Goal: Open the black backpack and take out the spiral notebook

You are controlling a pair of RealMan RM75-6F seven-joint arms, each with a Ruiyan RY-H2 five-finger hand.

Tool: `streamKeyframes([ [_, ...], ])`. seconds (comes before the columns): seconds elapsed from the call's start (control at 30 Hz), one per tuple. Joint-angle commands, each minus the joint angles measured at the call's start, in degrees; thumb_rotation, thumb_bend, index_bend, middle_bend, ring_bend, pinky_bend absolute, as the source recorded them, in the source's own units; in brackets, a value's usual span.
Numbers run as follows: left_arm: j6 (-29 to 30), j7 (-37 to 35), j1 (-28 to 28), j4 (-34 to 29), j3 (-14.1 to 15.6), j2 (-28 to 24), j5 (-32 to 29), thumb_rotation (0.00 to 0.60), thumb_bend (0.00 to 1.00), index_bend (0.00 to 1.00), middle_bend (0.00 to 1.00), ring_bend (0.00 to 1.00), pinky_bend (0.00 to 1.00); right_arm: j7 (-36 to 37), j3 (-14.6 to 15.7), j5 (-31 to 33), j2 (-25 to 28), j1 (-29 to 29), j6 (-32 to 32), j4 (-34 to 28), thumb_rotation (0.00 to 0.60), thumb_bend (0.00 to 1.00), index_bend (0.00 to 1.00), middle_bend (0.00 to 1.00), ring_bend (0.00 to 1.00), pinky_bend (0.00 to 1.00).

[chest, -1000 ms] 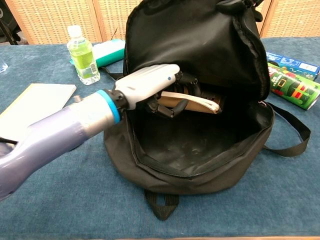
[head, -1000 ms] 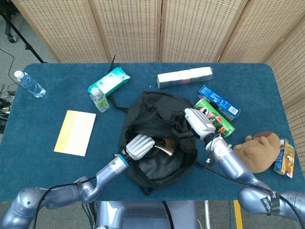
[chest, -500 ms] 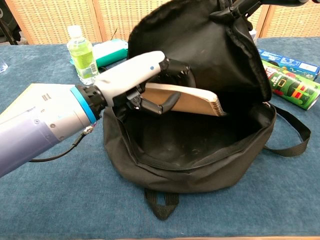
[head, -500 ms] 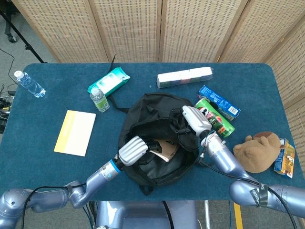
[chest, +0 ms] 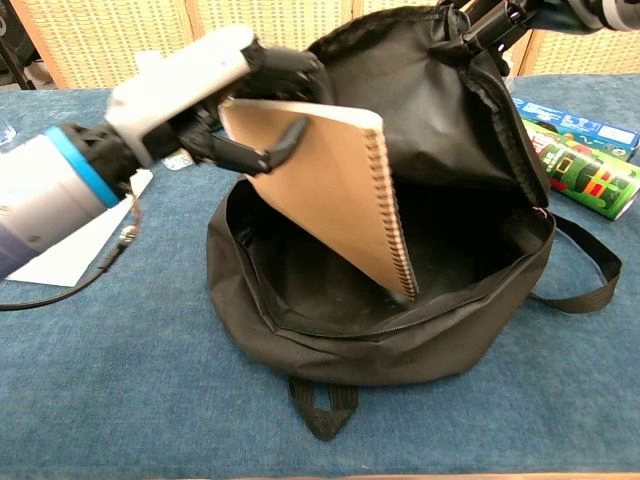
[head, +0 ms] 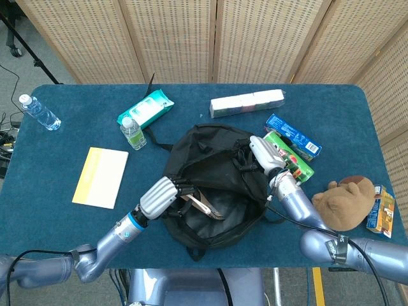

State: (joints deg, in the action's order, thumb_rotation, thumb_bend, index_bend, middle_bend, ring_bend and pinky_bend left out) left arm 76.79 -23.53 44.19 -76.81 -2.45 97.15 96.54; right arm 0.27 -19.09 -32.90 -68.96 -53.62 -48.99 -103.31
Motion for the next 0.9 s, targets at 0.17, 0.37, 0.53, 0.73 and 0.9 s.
streamKeyframes([
  [0.17, 2.0, -2.5, -2.0, -1.7, 1.0, -2.1, 0.4, 0.6, 0.59, 0.81, 0.62, 0.45, 0.55, 2.1, -1.5, 4.9, 0.9, -0.9, 4.0, 0.2, 0.6, 0.72, 0.62, 0.68, 0.6, 0.72],
  [0.37, 6.8, -7.5, -5.3, -5.1, 1.4, -4.9, 0.2, 0.6, 0.59, 0.81, 0.62, 0.45, 0.55, 3.3, -1.1, 6.8, 1.4, -0.7, 6.3, 1.7, 0.6, 0.72, 0.62, 0.68, 0.6, 0.72],
  [0.53, 11.8, -11.9, -8.5, -9.3, 2.0, -9.3, 0.8, 0.6, 0.6, 0.81, 0.62, 0.45, 0.55, 5.2, -0.5, 6.8, 0.6, 0.6, 7.0, 4.0, 0.6, 0.72, 0.62, 0.68, 0.6, 0.72],
  [0.73, 13.5, -13.6, -10.4, -15.5, 1.9, -17.0, 0.7, 0.6, 0.6, 0.81, 0.62, 0.45, 0.55, 6.2, 0.9, 3.9, -1.1, 2.3, 6.9, 5.8, 0.6, 0.72, 0.63, 0.69, 0.6, 0.72],
  [0.9, 12.9, -12.2, -11.8, -20.9, 1.7, -24.1, -1.0, 0.6, 0.6, 0.81, 0.62, 0.45, 0.55, 5.8, 2.8, 0.2, -2.1, 3.9, 6.2, 6.6, 0.6, 0.72, 0.63, 0.69, 0.6, 0.72],
])
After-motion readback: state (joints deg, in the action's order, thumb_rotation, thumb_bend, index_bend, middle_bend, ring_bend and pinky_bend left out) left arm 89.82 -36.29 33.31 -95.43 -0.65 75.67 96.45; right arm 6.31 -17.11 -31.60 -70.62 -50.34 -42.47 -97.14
